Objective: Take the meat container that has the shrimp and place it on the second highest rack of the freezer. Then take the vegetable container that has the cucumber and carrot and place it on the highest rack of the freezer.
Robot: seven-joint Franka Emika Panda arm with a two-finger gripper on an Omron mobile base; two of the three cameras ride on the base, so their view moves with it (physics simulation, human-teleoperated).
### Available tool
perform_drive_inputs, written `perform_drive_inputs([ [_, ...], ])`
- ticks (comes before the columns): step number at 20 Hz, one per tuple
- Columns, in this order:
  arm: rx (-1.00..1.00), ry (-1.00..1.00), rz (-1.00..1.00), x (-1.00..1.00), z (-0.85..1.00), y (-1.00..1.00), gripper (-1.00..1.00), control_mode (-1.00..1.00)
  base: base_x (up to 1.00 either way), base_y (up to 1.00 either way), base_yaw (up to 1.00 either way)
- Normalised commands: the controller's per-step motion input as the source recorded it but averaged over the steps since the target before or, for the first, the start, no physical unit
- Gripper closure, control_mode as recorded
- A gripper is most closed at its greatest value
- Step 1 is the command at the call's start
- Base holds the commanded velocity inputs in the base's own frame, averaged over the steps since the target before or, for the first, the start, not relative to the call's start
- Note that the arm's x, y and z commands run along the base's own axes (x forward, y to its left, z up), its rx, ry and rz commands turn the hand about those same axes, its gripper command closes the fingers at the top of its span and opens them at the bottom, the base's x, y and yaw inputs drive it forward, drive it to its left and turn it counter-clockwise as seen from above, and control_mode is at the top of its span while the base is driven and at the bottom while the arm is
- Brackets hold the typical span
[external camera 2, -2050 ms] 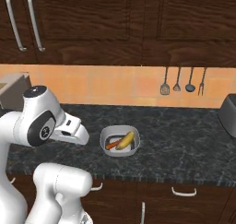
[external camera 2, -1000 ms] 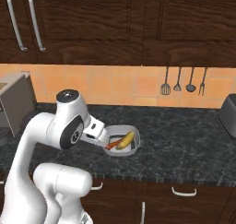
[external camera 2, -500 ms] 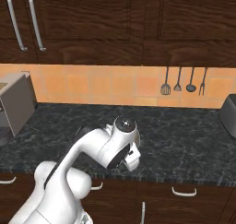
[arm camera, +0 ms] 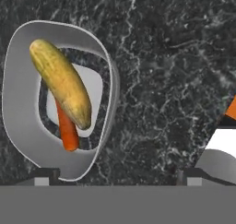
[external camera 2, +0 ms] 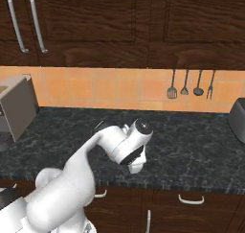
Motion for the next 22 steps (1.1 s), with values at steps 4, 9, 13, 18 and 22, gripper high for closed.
perform_drive_inputs([
  [4, 0.00, 0.00, -0.01, 0.43, -0.30, 0.00, -1.00, -1.00, 0.00, 0.00, 0.00],
  [9, 0.00, 0.01, -0.03, 0.30, -0.37, 0.00, -1.00, -1.00, 0.00, 0.00, 0.00],
  [13, -0.01, 0.00, -0.06, 0.23, -0.37, 0.00, -1.00, -1.00, 0.00, 0.00, 0.00],
  [18, -0.04, 0.05, -0.07, 0.35, -0.56, 0.00, -1.00, -1.00, 0.00, 0.00, 0.00],
  [22, -0.04, 0.04, -0.05, 0.33, -0.48, 0.00, -1.00, -1.00, 0.00, 0.00, 0.00],
])
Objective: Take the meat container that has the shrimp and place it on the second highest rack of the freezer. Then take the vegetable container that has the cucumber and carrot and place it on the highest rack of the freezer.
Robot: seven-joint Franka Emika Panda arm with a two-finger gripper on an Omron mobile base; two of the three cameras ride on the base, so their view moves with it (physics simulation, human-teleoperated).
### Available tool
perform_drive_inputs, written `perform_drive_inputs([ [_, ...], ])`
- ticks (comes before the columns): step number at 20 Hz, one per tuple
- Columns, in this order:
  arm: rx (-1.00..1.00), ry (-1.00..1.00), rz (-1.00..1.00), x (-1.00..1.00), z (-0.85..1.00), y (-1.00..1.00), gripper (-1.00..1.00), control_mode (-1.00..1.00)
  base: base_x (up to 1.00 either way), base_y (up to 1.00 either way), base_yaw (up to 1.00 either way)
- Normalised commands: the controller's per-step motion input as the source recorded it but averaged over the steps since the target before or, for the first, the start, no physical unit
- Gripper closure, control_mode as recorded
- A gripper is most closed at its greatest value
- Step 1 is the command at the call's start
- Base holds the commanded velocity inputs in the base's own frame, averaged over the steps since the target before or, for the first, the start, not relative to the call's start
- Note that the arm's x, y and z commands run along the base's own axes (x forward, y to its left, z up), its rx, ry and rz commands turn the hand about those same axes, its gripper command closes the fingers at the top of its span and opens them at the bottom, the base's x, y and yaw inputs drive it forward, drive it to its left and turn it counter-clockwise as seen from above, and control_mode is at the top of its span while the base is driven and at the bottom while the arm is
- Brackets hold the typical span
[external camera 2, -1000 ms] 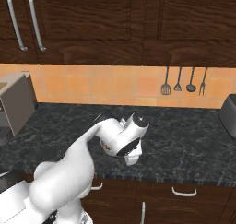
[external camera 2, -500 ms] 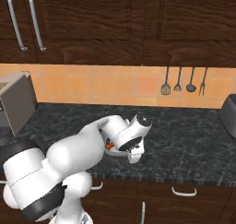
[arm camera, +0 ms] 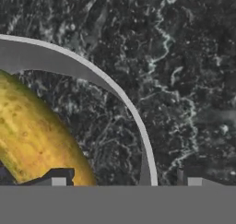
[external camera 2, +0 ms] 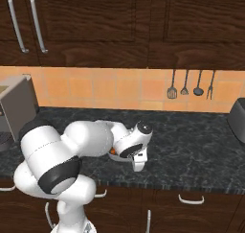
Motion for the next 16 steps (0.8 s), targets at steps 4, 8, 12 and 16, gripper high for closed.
perform_drive_inputs([
  [4, 0.00, 0.00, -0.02, 0.18, -0.35, 0.02, -1.00, -1.00, 0.00, 0.00, 0.00],
  [8, 0.00, 0.01, -0.01, -0.01, -0.28, 0.07, -1.00, -1.00, 0.00, 0.00, 0.00],
  [12, 0.00, 0.00, -0.05, -0.21, -0.33, 0.00, -1.00, -1.00, 0.00, 0.00, 0.00],
  [16, 0.00, 0.00, -0.04, -0.16, -0.32, 0.00, -1.00, -1.00, 0.00, 0.00, 0.00],
])
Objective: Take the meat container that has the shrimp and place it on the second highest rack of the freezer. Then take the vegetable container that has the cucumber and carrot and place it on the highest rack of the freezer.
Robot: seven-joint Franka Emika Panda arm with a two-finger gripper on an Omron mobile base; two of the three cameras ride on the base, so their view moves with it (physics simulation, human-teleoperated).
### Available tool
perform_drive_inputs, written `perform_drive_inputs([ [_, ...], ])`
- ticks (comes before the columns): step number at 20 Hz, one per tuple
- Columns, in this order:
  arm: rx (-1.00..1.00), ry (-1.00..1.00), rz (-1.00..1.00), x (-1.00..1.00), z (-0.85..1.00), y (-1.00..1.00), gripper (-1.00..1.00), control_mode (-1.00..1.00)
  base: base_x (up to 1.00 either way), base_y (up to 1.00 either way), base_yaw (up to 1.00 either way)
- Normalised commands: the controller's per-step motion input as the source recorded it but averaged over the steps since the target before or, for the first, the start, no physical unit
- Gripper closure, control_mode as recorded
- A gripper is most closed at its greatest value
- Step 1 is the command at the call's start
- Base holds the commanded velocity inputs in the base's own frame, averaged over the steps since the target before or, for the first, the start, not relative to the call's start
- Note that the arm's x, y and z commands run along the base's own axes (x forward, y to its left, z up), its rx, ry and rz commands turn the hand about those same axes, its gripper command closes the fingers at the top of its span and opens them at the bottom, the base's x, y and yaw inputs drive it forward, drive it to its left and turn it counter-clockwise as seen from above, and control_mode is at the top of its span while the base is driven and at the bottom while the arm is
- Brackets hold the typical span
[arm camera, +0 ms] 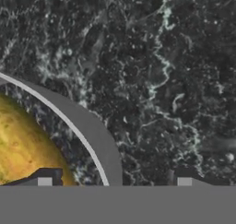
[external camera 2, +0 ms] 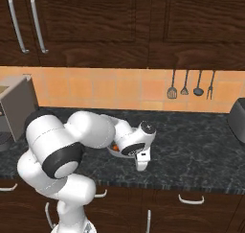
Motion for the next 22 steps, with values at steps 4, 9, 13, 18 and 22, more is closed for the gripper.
perform_drive_inputs([
  [4, 0.00, 0.04, -0.02, 0.00, -0.48, 0.05, -1.00, -1.00, 0.00, 0.00, 0.00],
  [9, -0.02, 0.06, -0.02, 0.00, -0.55, 0.19, 1.00, -1.00, 0.00, 0.00, 0.00],
  [13, 0.00, 0.00, -0.03, 0.00, -0.33, 0.15, 1.00, -1.00, 0.00, 0.00, 0.00],
  [18, 0.00, 0.01, 0.00, 0.00, -0.17, 0.18, 1.00, -1.00, 0.00, 0.00, 0.00],
  [22, 0.00, 0.02, -0.03, 0.00, 0.07, 0.06, 1.00, -1.00, 0.00, 0.00, 0.00],
])
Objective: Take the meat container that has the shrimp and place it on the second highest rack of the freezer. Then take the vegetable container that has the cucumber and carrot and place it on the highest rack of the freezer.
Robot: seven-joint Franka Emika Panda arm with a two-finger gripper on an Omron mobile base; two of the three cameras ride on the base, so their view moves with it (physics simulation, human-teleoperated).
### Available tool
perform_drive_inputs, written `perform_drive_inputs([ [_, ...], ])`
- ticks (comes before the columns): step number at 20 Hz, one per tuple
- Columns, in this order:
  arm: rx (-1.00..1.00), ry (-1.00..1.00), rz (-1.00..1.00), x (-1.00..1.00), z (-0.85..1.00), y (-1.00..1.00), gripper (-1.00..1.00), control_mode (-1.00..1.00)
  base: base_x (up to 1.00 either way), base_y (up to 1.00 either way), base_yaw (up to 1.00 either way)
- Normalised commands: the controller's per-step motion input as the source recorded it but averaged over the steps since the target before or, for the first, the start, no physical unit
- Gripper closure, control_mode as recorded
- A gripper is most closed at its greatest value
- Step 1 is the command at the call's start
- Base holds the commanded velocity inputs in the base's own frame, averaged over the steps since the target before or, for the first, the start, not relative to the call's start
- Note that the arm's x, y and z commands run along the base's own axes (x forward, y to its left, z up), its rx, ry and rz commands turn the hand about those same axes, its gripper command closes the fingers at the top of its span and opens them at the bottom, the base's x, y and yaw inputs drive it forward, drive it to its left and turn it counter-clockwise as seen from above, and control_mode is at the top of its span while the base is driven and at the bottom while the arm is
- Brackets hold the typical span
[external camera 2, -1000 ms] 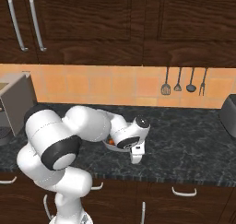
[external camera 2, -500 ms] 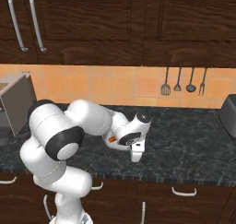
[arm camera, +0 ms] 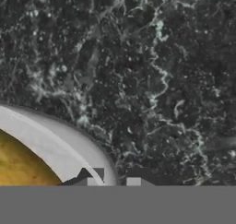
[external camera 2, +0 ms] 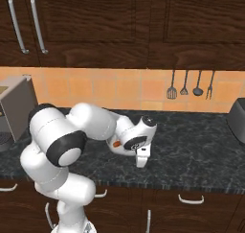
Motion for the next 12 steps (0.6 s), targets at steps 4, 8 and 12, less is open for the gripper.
perform_drive_inputs([
  [4, -0.02, -0.14, -0.01, -0.21, 0.54, 0.00, 1.00, -1.00, 0.00, 0.00, 0.00],
  [8, -0.11, -0.29, 0.00, -0.33, 0.64, 0.00, 1.00, -1.00, 0.00, 0.00, 0.00],
  [12, -0.10, -0.04, 0.00, -0.46, 0.78, 0.29, 1.00, -1.00, 0.00, 0.00, 0.00],
])
